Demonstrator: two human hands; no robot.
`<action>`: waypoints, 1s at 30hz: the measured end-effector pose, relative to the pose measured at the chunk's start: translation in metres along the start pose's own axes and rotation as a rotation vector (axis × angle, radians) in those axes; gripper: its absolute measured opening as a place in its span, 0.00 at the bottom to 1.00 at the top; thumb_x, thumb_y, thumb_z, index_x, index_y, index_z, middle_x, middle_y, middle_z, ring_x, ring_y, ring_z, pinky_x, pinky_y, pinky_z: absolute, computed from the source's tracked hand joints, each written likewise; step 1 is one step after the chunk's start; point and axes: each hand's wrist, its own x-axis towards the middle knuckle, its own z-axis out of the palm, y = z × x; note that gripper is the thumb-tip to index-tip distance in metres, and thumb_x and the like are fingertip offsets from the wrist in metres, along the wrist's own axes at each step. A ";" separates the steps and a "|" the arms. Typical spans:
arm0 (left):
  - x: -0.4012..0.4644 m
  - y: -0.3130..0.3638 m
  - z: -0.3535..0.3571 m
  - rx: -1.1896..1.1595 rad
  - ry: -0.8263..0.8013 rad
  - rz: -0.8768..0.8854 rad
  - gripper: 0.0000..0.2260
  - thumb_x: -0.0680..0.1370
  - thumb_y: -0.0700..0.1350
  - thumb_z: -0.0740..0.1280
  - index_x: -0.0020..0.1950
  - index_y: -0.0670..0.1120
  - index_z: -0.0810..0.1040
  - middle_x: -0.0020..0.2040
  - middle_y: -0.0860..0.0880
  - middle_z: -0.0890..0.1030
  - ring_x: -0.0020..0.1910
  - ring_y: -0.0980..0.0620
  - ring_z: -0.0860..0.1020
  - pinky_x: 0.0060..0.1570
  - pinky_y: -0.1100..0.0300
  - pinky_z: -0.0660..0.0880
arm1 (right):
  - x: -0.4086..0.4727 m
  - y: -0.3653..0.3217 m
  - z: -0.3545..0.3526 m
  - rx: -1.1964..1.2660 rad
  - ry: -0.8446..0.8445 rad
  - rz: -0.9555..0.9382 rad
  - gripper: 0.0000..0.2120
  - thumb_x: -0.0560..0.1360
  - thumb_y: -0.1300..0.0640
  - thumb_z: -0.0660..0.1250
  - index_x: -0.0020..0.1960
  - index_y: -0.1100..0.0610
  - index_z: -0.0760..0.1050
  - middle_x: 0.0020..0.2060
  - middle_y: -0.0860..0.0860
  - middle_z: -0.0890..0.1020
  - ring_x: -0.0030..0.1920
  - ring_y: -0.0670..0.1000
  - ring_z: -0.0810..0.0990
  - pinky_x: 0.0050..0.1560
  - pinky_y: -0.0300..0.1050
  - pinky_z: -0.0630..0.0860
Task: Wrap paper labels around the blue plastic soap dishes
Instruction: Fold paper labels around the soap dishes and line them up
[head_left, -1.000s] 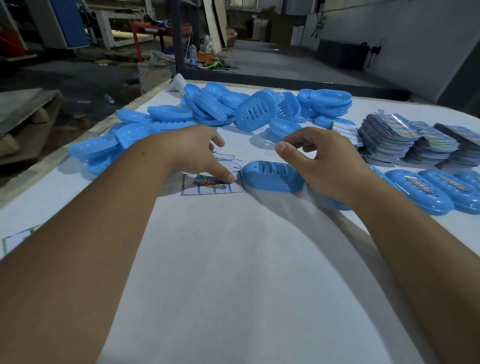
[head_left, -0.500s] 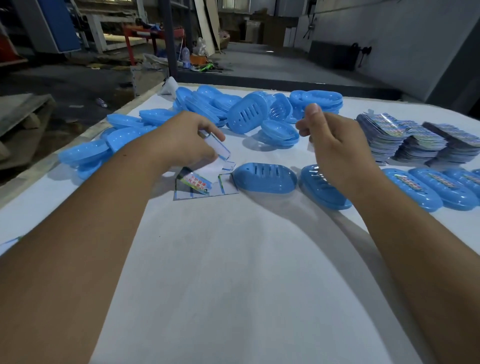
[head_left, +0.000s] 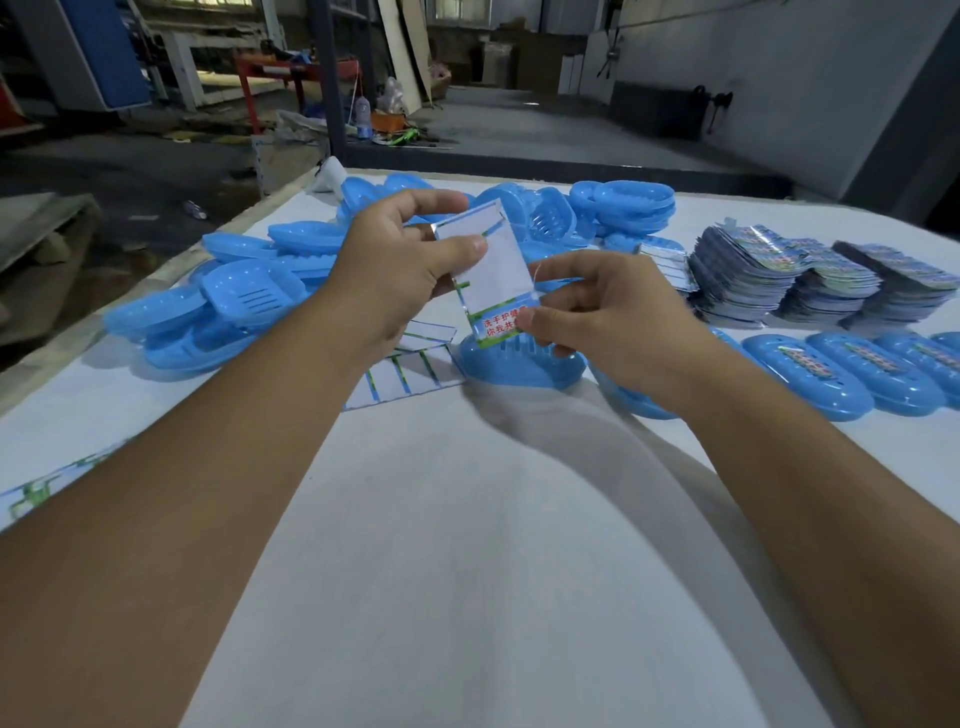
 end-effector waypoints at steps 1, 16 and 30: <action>0.000 0.000 0.001 -0.013 0.001 -0.021 0.13 0.74 0.37 0.75 0.53 0.51 0.78 0.36 0.53 0.86 0.41 0.54 0.85 0.44 0.57 0.83 | 0.000 0.000 -0.001 -0.004 0.016 0.004 0.14 0.74 0.58 0.77 0.58 0.51 0.79 0.38 0.50 0.88 0.34 0.43 0.83 0.37 0.36 0.79; -0.009 -0.004 0.008 0.282 -0.164 -0.057 0.14 0.74 0.40 0.73 0.54 0.51 0.73 0.39 0.51 0.87 0.39 0.56 0.84 0.40 0.59 0.77 | 0.002 -0.002 -0.010 0.138 0.223 0.082 0.16 0.74 0.60 0.76 0.60 0.54 0.78 0.34 0.46 0.86 0.33 0.44 0.83 0.39 0.38 0.82; -0.010 -0.009 0.010 0.338 -0.202 0.033 0.14 0.73 0.40 0.76 0.48 0.50 0.71 0.39 0.52 0.86 0.34 0.58 0.80 0.40 0.65 0.73 | 0.002 0.009 -0.007 -0.246 0.256 -0.079 0.09 0.71 0.51 0.79 0.41 0.49 0.79 0.37 0.47 0.83 0.35 0.45 0.78 0.44 0.46 0.79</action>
